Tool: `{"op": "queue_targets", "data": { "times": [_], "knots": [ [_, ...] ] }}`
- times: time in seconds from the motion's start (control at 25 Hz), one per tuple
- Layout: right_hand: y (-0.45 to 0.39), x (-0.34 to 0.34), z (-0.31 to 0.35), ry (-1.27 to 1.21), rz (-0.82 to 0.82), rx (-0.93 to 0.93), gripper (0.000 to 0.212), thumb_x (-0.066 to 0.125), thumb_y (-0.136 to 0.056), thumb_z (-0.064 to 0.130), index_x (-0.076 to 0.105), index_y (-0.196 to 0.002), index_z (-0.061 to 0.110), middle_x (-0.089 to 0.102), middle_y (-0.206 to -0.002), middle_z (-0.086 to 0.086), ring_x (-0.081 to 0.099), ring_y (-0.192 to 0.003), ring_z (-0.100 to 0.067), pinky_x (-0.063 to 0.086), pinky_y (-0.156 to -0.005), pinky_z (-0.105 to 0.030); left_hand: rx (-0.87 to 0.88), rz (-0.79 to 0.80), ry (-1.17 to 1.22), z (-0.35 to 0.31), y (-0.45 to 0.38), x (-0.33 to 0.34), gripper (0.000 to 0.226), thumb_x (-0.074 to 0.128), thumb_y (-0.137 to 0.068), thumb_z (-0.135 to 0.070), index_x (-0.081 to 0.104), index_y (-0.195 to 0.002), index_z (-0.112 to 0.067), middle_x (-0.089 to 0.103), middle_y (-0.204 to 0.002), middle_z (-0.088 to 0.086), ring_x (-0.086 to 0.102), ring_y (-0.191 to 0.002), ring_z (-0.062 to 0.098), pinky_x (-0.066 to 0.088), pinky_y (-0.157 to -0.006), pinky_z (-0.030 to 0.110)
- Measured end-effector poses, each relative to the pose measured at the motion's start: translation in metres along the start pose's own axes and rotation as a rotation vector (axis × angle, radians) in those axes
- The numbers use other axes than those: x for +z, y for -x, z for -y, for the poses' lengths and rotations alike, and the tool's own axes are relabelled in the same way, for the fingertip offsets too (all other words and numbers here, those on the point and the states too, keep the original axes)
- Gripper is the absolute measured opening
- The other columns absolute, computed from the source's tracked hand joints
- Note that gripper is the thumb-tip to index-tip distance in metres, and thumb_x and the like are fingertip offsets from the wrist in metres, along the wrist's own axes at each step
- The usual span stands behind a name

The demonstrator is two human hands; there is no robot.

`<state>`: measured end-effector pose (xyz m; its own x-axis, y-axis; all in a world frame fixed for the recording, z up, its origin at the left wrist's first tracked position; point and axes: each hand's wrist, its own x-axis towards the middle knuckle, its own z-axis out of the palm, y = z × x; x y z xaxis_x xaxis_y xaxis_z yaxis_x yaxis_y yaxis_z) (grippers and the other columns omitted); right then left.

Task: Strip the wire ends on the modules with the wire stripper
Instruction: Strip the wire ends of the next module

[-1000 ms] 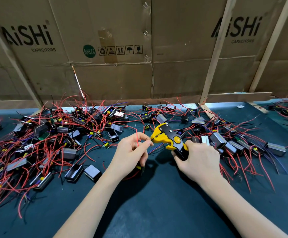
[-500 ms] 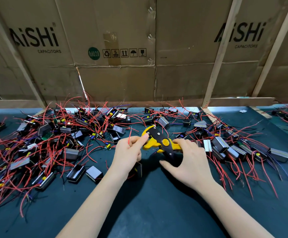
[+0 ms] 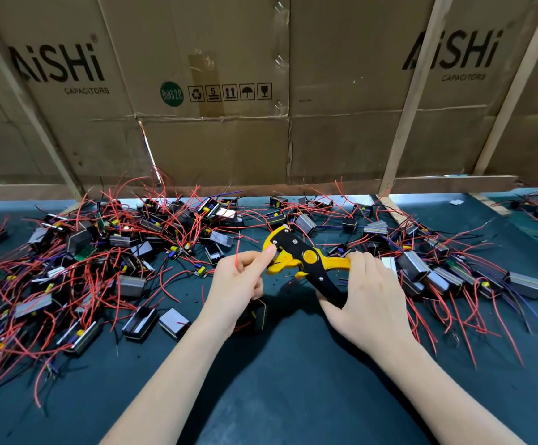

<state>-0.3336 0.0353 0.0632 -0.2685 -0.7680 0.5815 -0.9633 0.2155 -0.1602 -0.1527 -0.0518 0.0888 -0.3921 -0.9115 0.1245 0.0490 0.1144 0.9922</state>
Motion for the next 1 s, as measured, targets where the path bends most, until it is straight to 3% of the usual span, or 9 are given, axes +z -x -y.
{"op": "queue_targets", "data": {
  "times": [0.08,0.2,0.32,0.56,0.72,0.88,1.0],
  "knots": [
    [-0.003,-0.001,-0.004,-0.027,-0.038,0.041,0.060,0.077,-0.069,0.049,0.058,-0.101,0.003,0.059,-0.088,-0.010,0.057,-0.084,-0.035,0.044,-0.073,-0.041,-0.023,0.061,0.063,-0.001,-0.002,-0.002,0.037,0.059,-0.095,-0.026,0.055,-0.059,-0.018,0.027,-0.053,-0.004,0.026,-0.050,0.016,0.026,-0.051,0.024],
    [-0.005,-0.003,-0.015,-0.054,-0.058,0.166,0.068,0.075,-0.071,0.052,0.058,-0.115,0.003,0.064,-0.095,-0.011,0.061,-0.090,-0.036,0.046,-0.078,-0.043,0.052,0.142,-0.036,-0.002,-0.003,-0.008,0.009,0.058,-0.096,-0.011,0.066,-0.094,-0.009,0.051,-0.057,-0.001,0.050,-0.055,0.015,0.046,-0.063,0.024],
    [-0.006,-0.006,-0.025,-0.025,-0.054,0.204,0.061,0.073,-0.072,0.055,0.059,-0.104,0.006,0.062,-0.087,-0.009,0.061,-0.084,-0.035,0.046,-0.073,-0.041,0.131,0.155,-0.093,0.000,-0.003,-0.012,0.016,0.053,-0.099,-0.008,0.067,-0.090,-0.003,0.057,-0.059,0.003,0.056,-0.058,0.016,0.049,-0.067,0.024],
    [-0.004,-0.005,-0.018,0.035,-0.075,0.113,0.056,0.076,-0.068,0.056,0.053,-0.084,0.008,0.055,-0.072,-0.006,0.057,-0.068,-0.033,0.041,-0.062,-0.038,0.071,0.278,-0.066,-0.006,-0.004,-0.018,0.021,0.038,-0.104,-0.007,0.056,-0.095,-0.001,0.072,-0.075,0.019,0.065,-0.070,0.021,0.048,-0.067,0.023],
    [-0.002,-0.003,-0.013,0.057,-0.082,0.065,0.056,0.076,-0.065,0.057,0.052,-0.084,0.010,0.054,-0.072,-0.004,0.056,-0.068,-0.032,0.041,-0.061,-0.037,0.056,0.309,-0.091,-0.008,-0.002,-0.014,0.019,0.038,-0.104,-0.007,0.049,-0.088,-0.004,0.065,-0.064,0.014,0.059,-0.064,0.024,0.046,-0.066,0.027],
    [-0.001,-0.002,-0.013,0.051,-0.086,0.061,0.057,0.077,-0.065,0.057,0.053,-0.086,0.010,0.055,-0.074,-0.004,0.057,-0.070,-0.032,0.043,-0.062,-0.037,-0.020,0.320,0.238,-0.008,-0.004,-0.009,0.009,0.048,-0.084,-0.010,0.042,-0.078,-0.009,0.042,-0.059,0.000,0.043,-0.054,0.016,0.040,-0.056,0.024],
    [-0.001,-0.002,-0.015,0.045,-0.074,0.083,0.057,0.075,-0.066,0.058,0.053,-0.086,0.010,0.055,-0.074,-0.004,0.056,-0.072,-0.033,0.042,-0.064,-0.039,0.052,0.270,0.315,0.002,-0.002,-0.005,0.015,0.055,-0.091,-0.014,0.044,-0.086,-0.007,0.041,-0.059,-0.009,0.032,-0.053,0.011,0.034,-0.050,0.018]
  ]
}}
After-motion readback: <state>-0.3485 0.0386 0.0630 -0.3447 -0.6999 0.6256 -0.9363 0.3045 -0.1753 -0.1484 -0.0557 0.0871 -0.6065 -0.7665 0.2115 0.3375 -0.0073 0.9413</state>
